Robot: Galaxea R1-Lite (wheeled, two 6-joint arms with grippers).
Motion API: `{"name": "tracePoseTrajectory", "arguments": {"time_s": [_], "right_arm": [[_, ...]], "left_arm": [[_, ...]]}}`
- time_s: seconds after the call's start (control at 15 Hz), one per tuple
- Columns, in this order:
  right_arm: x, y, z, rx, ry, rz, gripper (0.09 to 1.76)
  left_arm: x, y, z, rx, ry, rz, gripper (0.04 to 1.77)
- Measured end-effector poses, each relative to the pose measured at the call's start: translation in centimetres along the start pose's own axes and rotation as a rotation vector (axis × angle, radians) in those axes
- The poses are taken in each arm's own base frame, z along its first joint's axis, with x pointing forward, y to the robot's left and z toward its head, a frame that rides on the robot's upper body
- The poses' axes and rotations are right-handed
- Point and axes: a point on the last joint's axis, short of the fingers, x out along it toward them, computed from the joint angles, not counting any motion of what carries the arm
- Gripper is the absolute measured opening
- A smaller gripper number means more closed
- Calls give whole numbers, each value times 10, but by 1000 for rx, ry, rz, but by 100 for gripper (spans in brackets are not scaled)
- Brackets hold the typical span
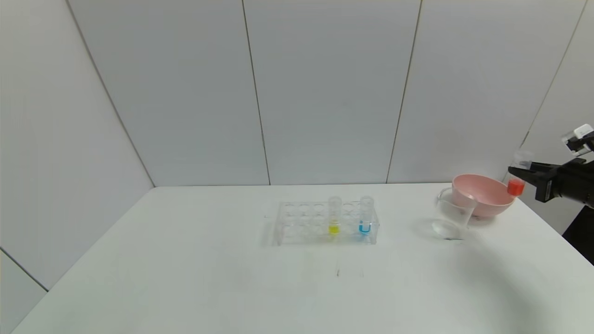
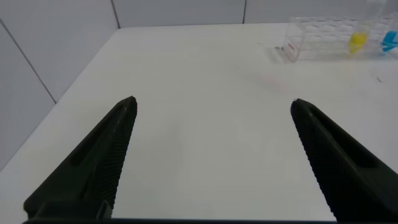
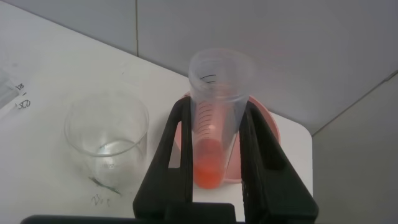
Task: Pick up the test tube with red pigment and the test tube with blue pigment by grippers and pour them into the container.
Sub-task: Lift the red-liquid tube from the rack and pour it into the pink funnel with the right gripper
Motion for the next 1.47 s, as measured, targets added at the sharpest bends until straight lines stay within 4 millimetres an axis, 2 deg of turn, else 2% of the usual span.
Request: {"name": "tracePoseTrajectory", "arguments": {"time_s": [0.27, 0.67, 0.93, 1.47], "right_arm": [[29, -1, 5, -50, 33, 68, 50], [50, 5, 37, -138, 118, 166, 50], [53, -2, 48, -404, 182, 166, 50], [43, -7, 47, -793, 304, 269, 50]], "left_arm": [[0, 0, 0, 0, 0, 0, 176], [0, 0, 0, 0, 0, 0, 176], [0, 0, 0, 0, 0, 0, 176], [0, 0, 0, 0, 0, 0, 176]]}}
